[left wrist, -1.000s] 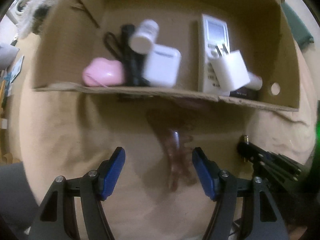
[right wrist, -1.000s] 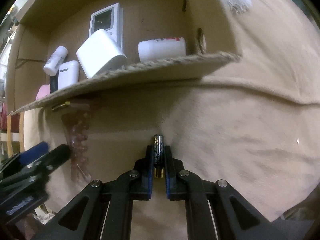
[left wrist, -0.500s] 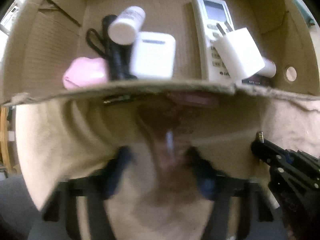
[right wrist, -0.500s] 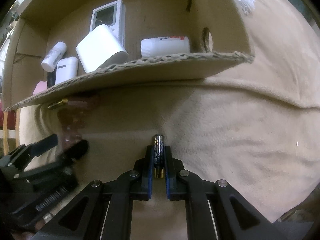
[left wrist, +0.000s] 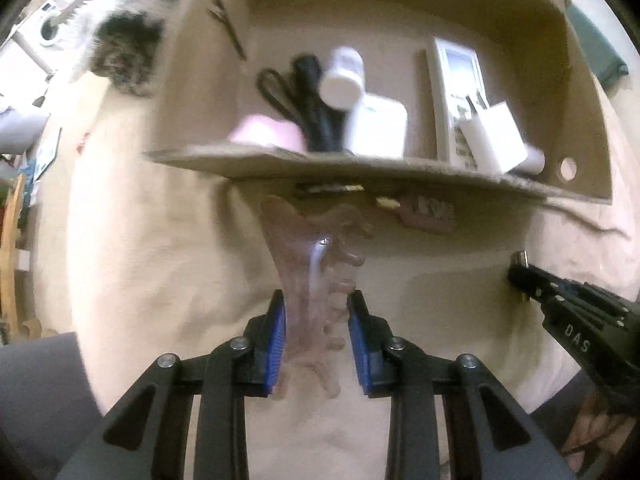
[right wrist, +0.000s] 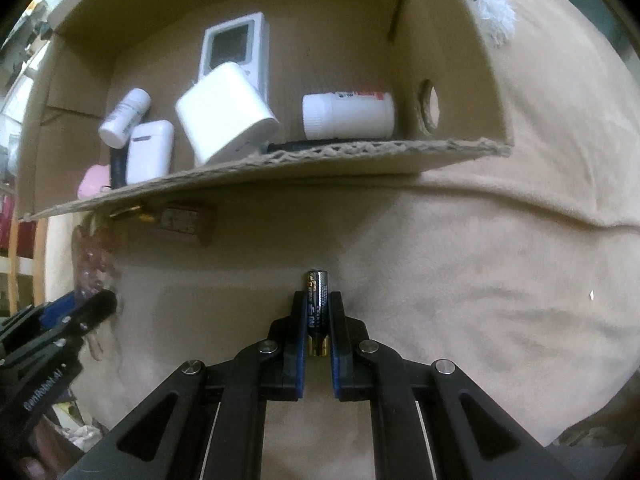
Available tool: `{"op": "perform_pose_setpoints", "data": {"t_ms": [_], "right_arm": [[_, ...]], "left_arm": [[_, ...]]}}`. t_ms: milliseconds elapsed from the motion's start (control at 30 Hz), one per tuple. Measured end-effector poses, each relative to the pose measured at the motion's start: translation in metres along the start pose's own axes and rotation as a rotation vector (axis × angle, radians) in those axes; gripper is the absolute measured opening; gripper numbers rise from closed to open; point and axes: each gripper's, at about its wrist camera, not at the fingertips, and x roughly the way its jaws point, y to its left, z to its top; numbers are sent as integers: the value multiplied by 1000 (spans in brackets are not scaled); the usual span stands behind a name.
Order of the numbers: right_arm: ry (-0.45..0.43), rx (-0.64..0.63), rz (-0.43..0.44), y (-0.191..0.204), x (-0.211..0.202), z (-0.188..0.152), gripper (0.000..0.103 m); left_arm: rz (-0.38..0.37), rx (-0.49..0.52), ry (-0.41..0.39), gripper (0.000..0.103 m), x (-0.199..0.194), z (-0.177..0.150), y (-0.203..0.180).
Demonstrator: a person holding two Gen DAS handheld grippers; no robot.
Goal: Organize rigid objects
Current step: 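Grasp the AA battery with the right tool while the left grasps the pink translucent comb, then lower the battery by the remote while the left lowers the comb by the pink item, opening both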
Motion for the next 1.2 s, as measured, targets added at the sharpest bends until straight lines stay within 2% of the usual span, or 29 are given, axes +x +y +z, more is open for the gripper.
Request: {"op": "perform_pose_setpoints", "data": {"t_ms": [133,267,467,667,933,1200], "right_arm": [[-33,-11,39,7,-15,-2,11],[-86,-8,128,12,-39,-6,11],[-183,0,235,12,-85,-3,11],[-285,-11,274,5,-123,14,11],[-336,-55,284,6,-142,47,11],[-328,-64,255,2,-120,77,11]], "left_arm": [[11,-15,-67,27,-26,-7,14],[-3,-50,-107,27,-48,-15,27],[-40,-60,-195,27,-100,-20,18],[-40,-39,-279,27,-136,6,21],[-25,5,-331,27,-149,48,3],[0,17,-308,27,-121,81,-4]]}}
